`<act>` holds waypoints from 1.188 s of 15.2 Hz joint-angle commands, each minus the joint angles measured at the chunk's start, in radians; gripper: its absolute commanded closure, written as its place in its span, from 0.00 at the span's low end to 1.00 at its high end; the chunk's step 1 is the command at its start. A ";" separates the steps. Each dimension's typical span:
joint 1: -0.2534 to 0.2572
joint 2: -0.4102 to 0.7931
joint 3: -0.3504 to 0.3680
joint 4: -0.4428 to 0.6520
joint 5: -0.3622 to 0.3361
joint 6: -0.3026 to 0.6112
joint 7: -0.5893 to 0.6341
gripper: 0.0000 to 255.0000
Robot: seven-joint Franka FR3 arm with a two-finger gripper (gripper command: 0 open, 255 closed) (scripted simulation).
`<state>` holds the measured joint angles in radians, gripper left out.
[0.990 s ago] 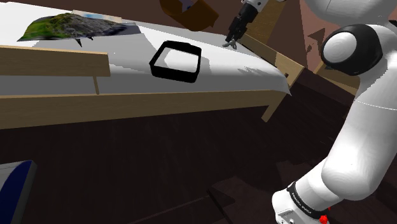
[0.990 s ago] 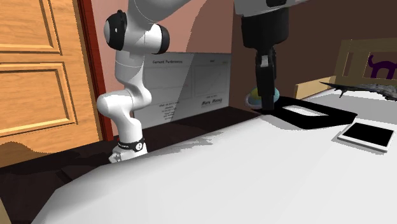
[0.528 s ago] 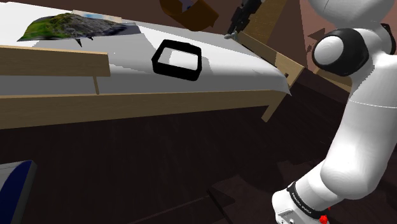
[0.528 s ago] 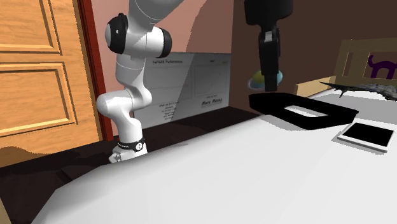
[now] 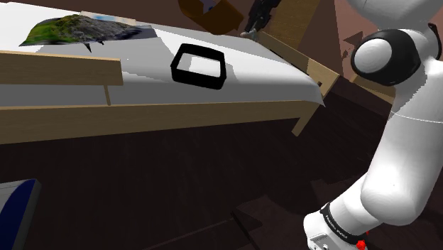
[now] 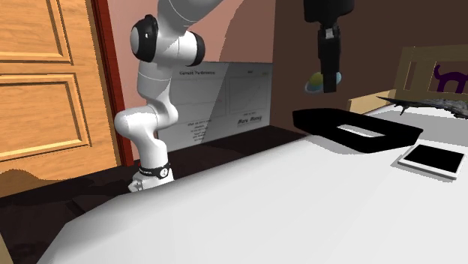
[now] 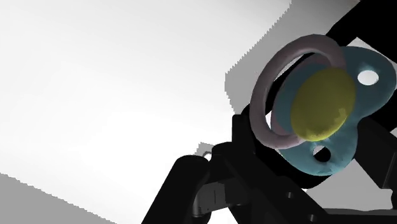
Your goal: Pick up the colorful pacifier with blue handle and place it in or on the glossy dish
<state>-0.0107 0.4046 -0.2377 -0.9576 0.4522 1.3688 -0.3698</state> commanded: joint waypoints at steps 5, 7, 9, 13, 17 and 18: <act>0.110 -0.028 0.032 -0.030 -0.025 0.051 0.124 1.00; 0.143 -0.024 0.044 -0.021 -0.032 0.061 0.166 1.00; 0.175 -0.014 0.056 -0.002 -0.038 0.068 0.209 1.00; 0.228 0.023 0.076 0.061 -0.048 0.069 0.288 1.00; 0.246 -0.031 0.072 -0.079 -0.059 0.152 0.263 1.00; 0.250 -0.041 0.072 -0.109 -0.061 0.170 0.257 1.00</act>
<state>0.2344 0.3764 -0.1655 -1.0331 0.3943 1.5188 -0.1076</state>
